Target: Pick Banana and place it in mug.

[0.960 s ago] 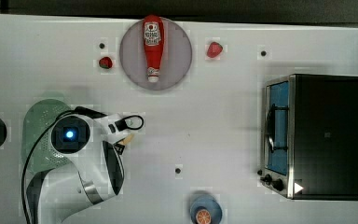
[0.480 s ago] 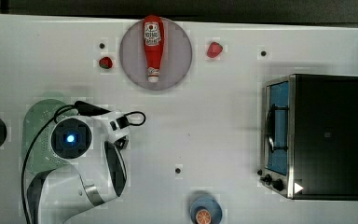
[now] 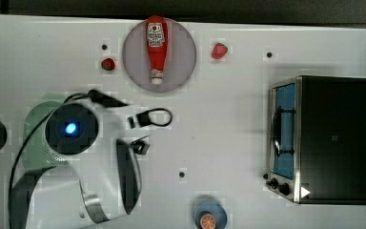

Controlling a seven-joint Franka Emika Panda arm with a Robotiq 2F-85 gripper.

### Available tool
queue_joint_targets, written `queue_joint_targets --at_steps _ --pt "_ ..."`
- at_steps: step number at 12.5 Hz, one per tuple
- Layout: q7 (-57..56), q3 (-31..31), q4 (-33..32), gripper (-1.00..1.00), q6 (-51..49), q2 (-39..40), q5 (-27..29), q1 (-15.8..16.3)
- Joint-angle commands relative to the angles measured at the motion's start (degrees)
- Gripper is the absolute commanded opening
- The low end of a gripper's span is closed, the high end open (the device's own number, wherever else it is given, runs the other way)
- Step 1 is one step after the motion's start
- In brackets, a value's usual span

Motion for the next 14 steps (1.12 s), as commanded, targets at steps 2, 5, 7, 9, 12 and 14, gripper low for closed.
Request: queue_joint_targets --at_steps 2,5,7,9,12,14 --pt "1.59 -10.87 10.21 1.00 -8.44 -6.13 -2.27 -4.01" --pt "1.26 -16.20 15.33 1.00 -17.72 -7.56 -4.20 -4.16" --pt "1.26 -18.31 16.82 1.00 -22.27 -7.83 -4.20 -4.16" --pt "1.26 -19.41 16.80 1.00 -23.03 -7.74 -4.20 -4.17" --pt "1.26 -19.73 16.39 1.00 -22.91 -7.04 -4.20 -4.16" --pt "1.26 -19.70 16.38 1.00 -22.91 -6.63 -4.20 -4.16"
